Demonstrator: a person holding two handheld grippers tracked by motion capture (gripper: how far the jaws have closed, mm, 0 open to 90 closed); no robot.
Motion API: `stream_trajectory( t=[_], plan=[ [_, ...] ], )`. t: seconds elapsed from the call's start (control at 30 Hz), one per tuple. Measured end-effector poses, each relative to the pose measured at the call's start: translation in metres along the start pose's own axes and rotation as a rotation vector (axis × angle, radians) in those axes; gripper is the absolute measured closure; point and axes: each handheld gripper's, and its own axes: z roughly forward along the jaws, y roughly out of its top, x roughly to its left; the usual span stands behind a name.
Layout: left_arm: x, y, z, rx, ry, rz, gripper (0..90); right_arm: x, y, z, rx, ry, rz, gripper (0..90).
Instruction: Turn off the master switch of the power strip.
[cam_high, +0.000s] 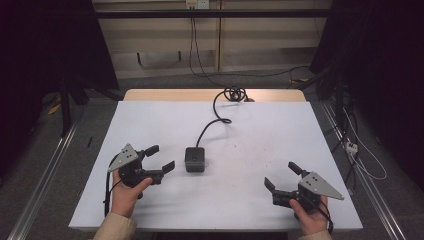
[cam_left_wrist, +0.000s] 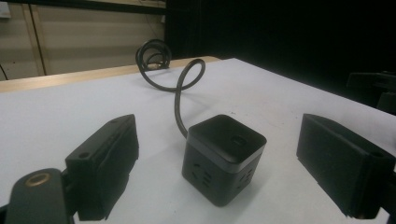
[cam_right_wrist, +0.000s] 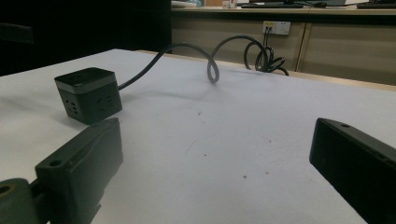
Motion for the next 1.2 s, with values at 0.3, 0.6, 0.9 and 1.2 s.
stream_trajectory(
  t=[0.3, 0.6, 0.9, 1.2],
  plan=[
    [-0.002, 0.002, 0.008, 0.013, -0.026, 0.009, 16.4, 0.000, 0.001, 0.000, -0.001, -0.002, 0.001, 2.0],
    [-0.003, 0.003, 0.015, 0.030, -0.044, 0.030, 28.1, 0.000, 0.001, -0.001, -0.006, -0.004, 0.000, 2.0],
    [-0.001, 0.005, 0.018, 0.018, -0.036, 0.033, 38.5, 0.000, 0.002, -0.001, -0.007, -0.004, -0.002, 2.1],
    [-0.001, 0.006, 0.022, 0.025, -0.053, 0.029, 47.3, -0.001, 0.002, -0.001, -0.005, -0.003, -0.002, 2.1]
  ],
)
